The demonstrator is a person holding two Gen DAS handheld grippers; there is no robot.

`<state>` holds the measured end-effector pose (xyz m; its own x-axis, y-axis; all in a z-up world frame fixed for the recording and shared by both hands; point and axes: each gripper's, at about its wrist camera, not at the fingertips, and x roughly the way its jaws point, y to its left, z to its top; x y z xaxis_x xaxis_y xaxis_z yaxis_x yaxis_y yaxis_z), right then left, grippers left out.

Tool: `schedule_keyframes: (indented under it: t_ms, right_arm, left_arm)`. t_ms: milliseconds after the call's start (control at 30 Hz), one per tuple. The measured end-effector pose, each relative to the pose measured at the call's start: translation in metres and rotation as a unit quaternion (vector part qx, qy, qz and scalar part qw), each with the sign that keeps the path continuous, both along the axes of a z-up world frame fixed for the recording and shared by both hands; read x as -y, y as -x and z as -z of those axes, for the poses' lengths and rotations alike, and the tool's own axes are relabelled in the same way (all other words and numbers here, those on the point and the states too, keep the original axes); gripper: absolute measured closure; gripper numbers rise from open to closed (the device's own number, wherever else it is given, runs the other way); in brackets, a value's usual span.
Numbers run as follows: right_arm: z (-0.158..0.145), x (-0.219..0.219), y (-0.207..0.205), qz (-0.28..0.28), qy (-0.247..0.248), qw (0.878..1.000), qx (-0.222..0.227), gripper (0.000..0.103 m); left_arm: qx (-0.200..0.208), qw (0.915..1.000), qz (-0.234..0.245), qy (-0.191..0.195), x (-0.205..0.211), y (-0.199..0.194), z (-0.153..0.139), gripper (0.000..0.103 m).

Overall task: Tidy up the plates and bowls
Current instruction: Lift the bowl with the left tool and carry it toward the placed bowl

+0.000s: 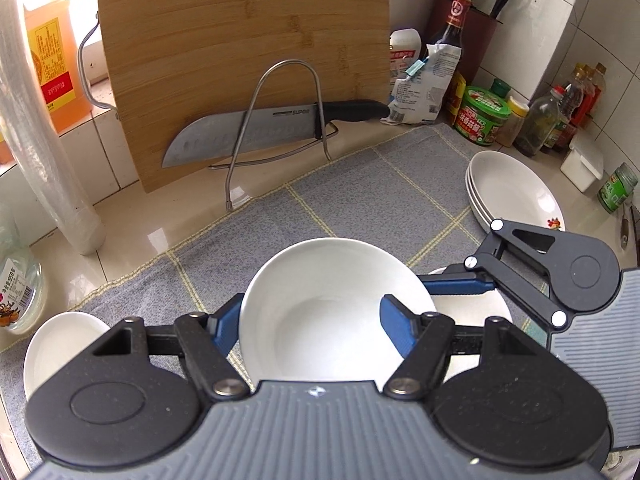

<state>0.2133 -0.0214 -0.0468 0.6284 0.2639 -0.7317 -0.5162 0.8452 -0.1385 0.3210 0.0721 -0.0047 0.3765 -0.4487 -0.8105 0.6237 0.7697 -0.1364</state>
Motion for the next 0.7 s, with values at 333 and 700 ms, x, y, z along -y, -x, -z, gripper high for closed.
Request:
schedule_keyframes:
  t_ms: [333,700]
  right_arm:
    - [-0.005,0.026,0.025,0.042,0.004,0.999,0.009,0.015]
    - [-0.006,0.067,0.044,0.115,0.007,0.993,0.007,0.015]
  left_arm:
    - [0.007,0.9991,0.042,0.008,0.031,0.020,-0.008,0.033]
    - [0.005,0.9930,0.117,0.016,0.084,0.025,-0.006,0.032]
